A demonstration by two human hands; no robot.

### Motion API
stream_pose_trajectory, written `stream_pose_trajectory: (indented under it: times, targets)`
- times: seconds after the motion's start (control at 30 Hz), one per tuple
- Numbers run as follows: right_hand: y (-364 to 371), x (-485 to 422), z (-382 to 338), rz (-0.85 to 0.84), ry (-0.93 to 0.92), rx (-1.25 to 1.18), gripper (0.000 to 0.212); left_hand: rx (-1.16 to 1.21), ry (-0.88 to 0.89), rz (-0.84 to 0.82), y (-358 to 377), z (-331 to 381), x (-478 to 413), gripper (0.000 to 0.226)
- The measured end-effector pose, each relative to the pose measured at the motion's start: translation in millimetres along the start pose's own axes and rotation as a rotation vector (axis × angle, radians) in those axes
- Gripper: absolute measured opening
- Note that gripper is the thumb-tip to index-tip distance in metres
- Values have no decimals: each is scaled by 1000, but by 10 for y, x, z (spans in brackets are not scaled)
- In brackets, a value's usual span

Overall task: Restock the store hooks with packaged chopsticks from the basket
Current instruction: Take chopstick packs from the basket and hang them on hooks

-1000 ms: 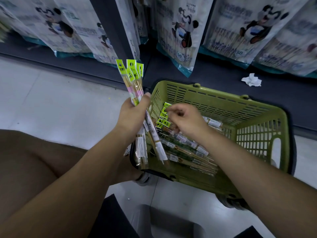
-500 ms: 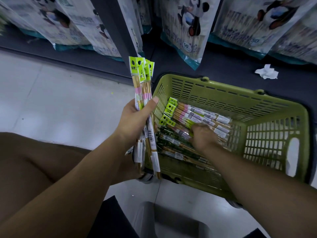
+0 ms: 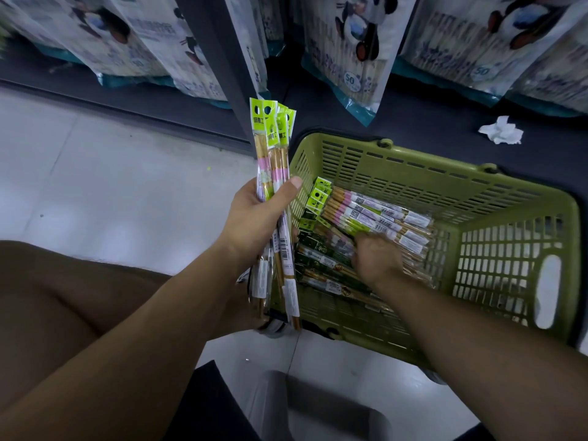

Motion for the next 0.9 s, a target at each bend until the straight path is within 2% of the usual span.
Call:
stream_pose_trajectory:
  times: [0.23,0.3,0.4,0.5,0.6,0.8,0.9]
  targets:
    - [-121,-38,124,-32,-37,-108,19,-12,-1,5,12,-11,-11,24]
    - [-302,-10,172,-17,-29,-205,19,-17,-11,19,16,-27,-19,21]
    - [-681,86,161,19,-20,-444,7,-61,-8,17,68,-24,-31,14]
    - [-1137,199,-60,32,-67,-700,13,-55,-47,8,224,-6,42,18]
    - [-1573,385,-352,37,-145,-827,20,81,-76,-27,430,79,126,26]
    - [-2211,829,-465,86,-245,-784,27,304,-70,-185,723,480,298,38]
    - [-2510,1062,-456,177,-287,-571,39,431,-84,-245,846,694,404,47]
Point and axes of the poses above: each hand's wrist, its own x-axis away from the middle knuckle, its own y-axis out of the palm, z = x × y, the point moved 10 cm from there along -x, towards the middle knuckle, and after that the axes turned 1 degree about y, right-handed, at the moved point
